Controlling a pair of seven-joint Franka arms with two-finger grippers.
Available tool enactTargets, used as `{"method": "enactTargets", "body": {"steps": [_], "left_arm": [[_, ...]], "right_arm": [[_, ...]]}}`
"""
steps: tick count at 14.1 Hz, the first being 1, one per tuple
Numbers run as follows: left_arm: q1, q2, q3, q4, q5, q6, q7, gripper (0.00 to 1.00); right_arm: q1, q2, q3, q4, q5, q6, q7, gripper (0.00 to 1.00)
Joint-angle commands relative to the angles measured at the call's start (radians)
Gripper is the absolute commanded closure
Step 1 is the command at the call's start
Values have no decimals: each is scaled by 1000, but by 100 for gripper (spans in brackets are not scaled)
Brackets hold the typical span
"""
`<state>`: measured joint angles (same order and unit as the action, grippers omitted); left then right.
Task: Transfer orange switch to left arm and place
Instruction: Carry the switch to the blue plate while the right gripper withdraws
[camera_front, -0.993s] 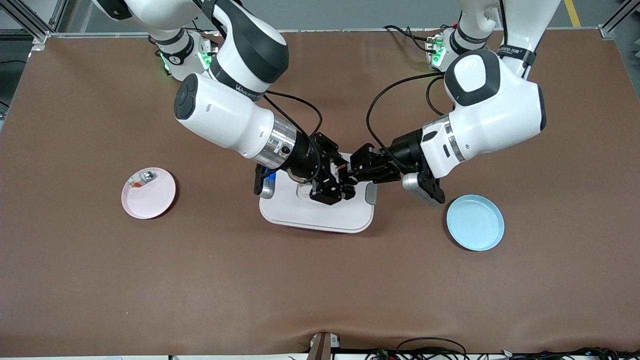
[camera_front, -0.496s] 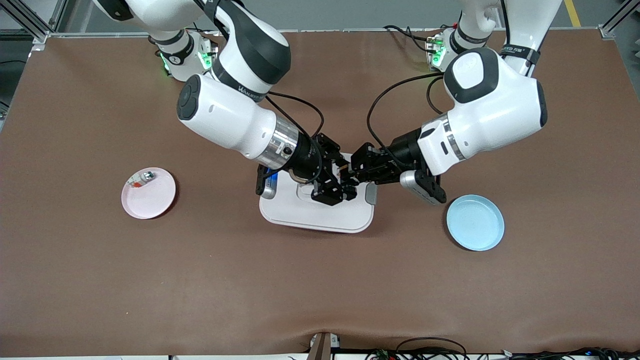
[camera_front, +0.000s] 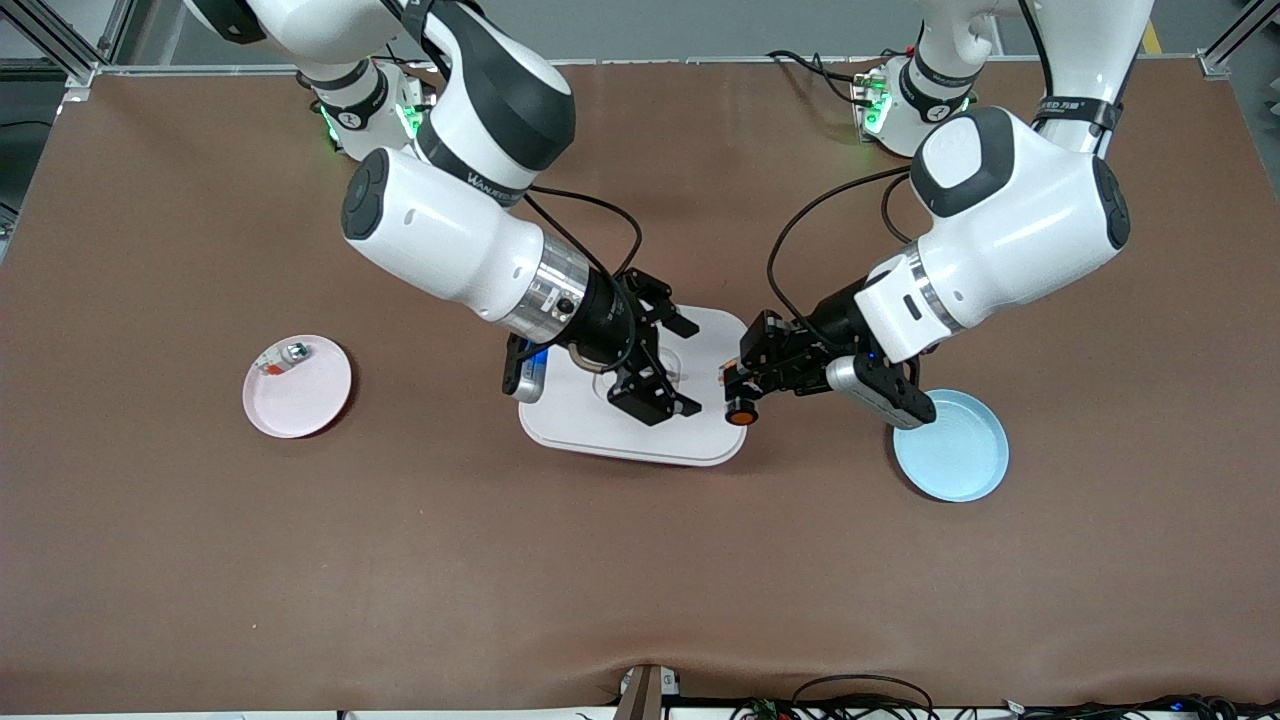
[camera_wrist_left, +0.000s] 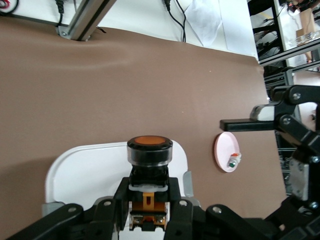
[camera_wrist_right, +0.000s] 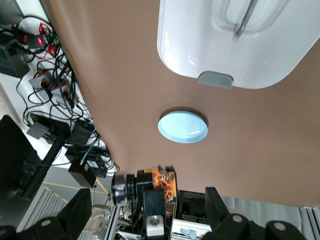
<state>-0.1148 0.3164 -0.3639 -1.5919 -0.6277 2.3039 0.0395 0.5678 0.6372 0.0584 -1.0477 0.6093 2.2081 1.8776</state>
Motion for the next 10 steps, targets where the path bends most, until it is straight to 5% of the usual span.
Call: {"method": "enactTargets", "body": {"steps": [1,10], "left_arm": [[20,-4,-4,0,81,-1,13,100],[243,3,-4,-34,308,-267,443,100]], "right_arm": [[-37,-1,0,20,-14,-94,-59,0],[-173,-40,1,14,-184,-473,-553,0]]}}
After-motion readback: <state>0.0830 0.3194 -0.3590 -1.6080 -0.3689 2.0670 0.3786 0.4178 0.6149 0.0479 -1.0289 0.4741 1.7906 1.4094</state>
